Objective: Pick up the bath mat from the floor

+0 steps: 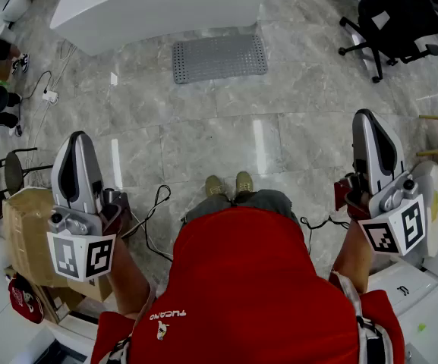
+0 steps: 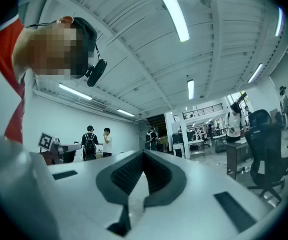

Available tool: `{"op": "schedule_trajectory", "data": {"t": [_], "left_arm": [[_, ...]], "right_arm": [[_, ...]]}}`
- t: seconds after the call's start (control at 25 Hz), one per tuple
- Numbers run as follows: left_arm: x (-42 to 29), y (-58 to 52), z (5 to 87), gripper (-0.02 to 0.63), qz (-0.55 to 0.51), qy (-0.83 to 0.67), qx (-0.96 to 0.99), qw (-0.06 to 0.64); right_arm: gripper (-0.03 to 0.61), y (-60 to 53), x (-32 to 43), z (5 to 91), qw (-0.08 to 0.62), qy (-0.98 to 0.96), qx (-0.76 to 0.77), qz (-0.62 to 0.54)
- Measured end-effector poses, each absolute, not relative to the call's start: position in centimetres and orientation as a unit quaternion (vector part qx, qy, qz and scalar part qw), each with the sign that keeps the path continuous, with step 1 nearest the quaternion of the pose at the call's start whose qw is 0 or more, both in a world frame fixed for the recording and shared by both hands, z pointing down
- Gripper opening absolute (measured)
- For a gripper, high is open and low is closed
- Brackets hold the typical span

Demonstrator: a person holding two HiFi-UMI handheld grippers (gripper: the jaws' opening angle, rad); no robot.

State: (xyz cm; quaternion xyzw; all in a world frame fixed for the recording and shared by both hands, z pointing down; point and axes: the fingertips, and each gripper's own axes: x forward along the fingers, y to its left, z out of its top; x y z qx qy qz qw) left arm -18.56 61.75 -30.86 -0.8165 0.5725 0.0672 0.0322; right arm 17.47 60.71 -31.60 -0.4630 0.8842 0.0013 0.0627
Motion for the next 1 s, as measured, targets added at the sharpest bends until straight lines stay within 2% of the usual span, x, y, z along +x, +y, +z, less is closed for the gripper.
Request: {"op": "schedule_trajectory", "data": {"t": [1.0], "left_arm": [[-15.9,60.3,-30.3,0.005,0.053,0.573,-0.817,0.027]], "right_arm": [[0.002,58.3,20.0,-30.7,0.077,0.886,-0.457,-0.018]]}}
